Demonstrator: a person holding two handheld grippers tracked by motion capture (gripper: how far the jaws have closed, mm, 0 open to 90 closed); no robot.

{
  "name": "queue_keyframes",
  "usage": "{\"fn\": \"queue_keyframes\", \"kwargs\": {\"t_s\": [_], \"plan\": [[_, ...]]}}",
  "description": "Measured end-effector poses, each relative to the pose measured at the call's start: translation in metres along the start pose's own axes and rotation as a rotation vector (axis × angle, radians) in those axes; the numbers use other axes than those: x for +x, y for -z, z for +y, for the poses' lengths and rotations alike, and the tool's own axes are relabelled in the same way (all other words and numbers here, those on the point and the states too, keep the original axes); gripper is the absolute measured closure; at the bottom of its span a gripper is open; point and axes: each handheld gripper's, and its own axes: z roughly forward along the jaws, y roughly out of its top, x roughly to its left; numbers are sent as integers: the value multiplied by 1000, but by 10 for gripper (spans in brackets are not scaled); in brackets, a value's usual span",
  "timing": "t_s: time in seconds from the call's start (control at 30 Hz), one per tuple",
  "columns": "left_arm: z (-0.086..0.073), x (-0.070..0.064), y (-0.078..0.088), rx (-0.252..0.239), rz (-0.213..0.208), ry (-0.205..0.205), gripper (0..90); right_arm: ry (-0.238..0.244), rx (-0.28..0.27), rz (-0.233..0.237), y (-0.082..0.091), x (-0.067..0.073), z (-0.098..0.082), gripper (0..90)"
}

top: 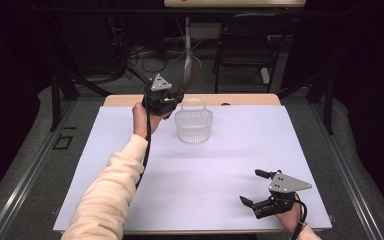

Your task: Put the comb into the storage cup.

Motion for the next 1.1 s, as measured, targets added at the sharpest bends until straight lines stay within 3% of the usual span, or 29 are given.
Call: {"fn": "queue_keyframes", "kwargs": {"t_s": [0.2,0.3,1.1], "plan": [[2,-1,-4,-4,-6,-7,718,-1,-4,1,0,0,0,2],[2,0,-6,-19,-38,-10,718,-3,-3,2,0,0,0,2],[7,-6,-20,-18,-44,-37,718,-2,-3,3,0,0,0,2]]}}
